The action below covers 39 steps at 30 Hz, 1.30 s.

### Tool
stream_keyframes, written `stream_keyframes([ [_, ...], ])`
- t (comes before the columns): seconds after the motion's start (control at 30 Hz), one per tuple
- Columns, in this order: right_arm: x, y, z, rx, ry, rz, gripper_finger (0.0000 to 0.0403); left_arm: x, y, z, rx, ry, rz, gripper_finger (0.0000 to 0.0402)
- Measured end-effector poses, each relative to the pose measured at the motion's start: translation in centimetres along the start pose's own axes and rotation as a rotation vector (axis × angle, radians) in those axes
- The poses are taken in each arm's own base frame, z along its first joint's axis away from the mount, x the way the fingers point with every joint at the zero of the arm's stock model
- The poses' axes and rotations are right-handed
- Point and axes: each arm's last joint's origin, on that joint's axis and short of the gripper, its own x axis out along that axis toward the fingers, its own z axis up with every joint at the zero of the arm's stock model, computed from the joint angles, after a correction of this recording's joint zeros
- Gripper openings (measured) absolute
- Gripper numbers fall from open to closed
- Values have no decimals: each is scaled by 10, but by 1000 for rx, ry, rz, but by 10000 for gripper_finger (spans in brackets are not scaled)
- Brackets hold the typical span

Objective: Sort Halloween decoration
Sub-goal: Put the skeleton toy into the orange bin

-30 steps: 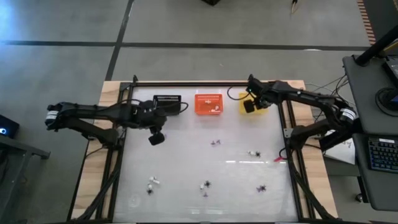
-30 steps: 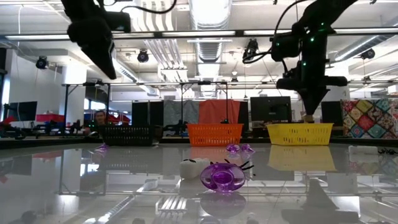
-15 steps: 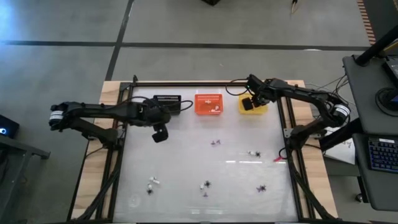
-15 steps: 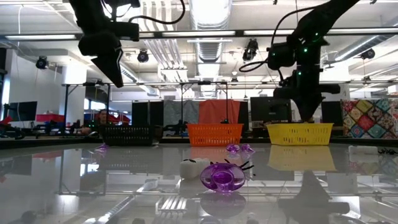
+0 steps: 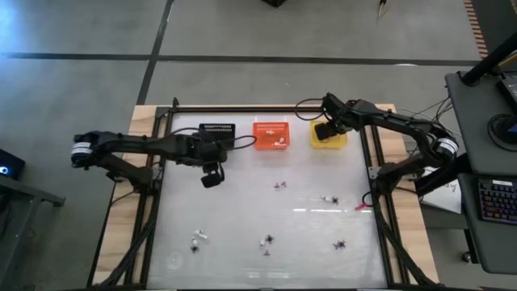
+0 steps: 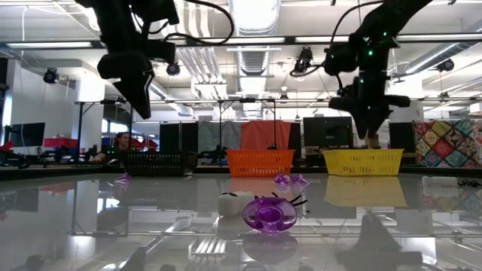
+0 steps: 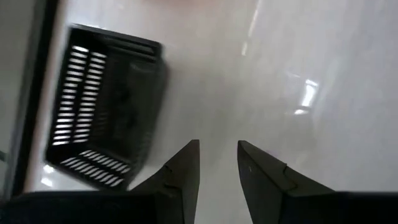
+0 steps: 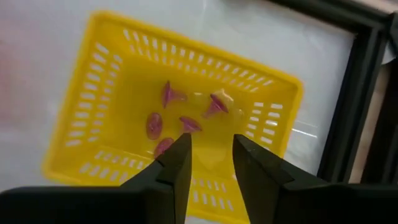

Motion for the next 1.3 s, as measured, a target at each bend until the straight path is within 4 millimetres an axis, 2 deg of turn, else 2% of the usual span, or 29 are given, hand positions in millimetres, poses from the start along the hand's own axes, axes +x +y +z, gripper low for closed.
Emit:
stream_keyframes([
  [0.27, -26, 2, 13, 22, -78, 46, 113, 15, -10, 12, -77, -11, -144, 91],
  [0.43, -35, 6, 16, 14, -102, 65, 114, 16, -11, 12, -80, -10, -148, 97],
  [0.6, -44, 16, 10, -24, -79, 73, 119, 15, -12, 13, -111, -20, -185, 116],
  [0.87, -55, 38, -9, -8, -52, 109, 121, 11, -21, 22, -229, -58, -415, 134],
  [0.97, -59, 49, -18, 4, -47, 131, 121, 7, -30, 25, -274, -71, -482, 135],
  [1.17, -68, 69, -39, 21, -36, 177, 125, -7, -64, 25, -254, -131, -541, 135],
  [1.3, -73, 79, -52, 55, -25, 201, 127, -15, -84, 23, -302, -167, -553, 135],
])
